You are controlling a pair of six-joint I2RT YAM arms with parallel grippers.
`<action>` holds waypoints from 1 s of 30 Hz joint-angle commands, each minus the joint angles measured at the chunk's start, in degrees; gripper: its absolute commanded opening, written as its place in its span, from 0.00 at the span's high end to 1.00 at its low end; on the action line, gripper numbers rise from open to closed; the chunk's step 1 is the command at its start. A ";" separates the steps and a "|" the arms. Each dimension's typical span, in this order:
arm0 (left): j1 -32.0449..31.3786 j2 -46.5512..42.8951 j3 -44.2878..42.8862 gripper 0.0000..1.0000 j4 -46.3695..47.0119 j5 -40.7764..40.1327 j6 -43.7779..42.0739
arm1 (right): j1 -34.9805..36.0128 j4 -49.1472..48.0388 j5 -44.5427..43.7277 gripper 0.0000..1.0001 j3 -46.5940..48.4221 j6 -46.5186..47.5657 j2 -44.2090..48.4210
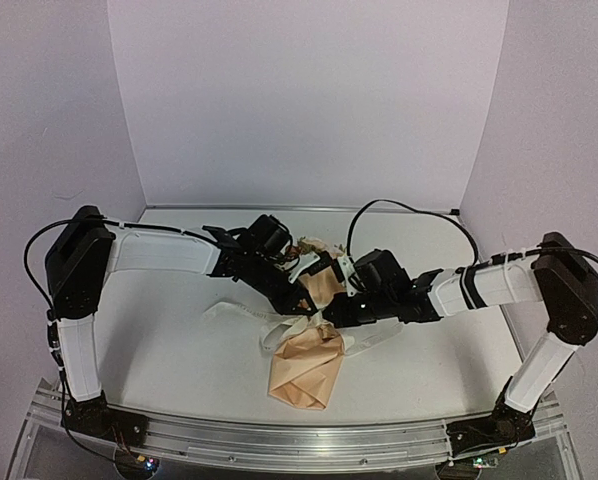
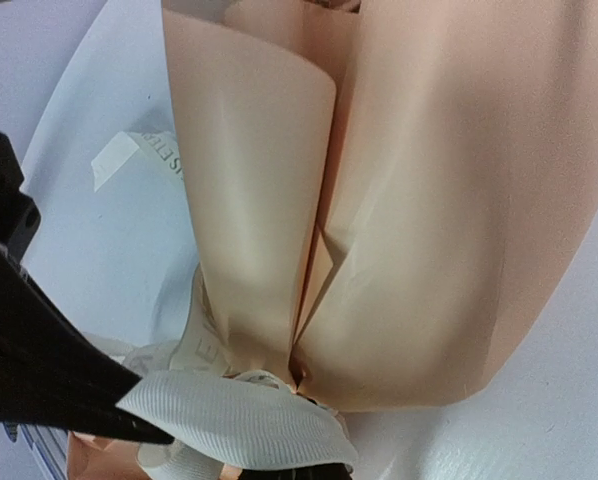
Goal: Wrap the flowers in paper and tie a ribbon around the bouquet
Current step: Cross the half-tied ribbon over the folded bouquet.
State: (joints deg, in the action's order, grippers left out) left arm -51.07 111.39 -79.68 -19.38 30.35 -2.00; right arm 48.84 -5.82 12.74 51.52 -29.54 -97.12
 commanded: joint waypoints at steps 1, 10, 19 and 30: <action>-0.26 -3.76 0.16 1.00 2.11 1.84 -0.42 | 0.05 -5.78 -4.21 1.00 1.96 -2.13 -1.56; -0.26 -5.00 -0.10 1.00 2.48 2.09 -0.10 | 0.07 -9.51 -10.73 1.00 -0.25 -1.58 -1.63; -0.26 -4.79 -0.80 0.99 2.58 1.89 0.73 | 0.06 -11.21 -11.33 1.00 -0.61 -1.54 -2.27; -0.15 -0.69 -2.93 0.71 0.89 1.57 -0.12 | 0.04 -18.98 -5.58 1.00 -1.74 -1.20 -4.02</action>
State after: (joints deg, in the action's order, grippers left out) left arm -51.07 110.05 -79.96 -19.07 31.81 -1.50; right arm 48.90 -20.13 5.94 50.68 -31.15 -100.45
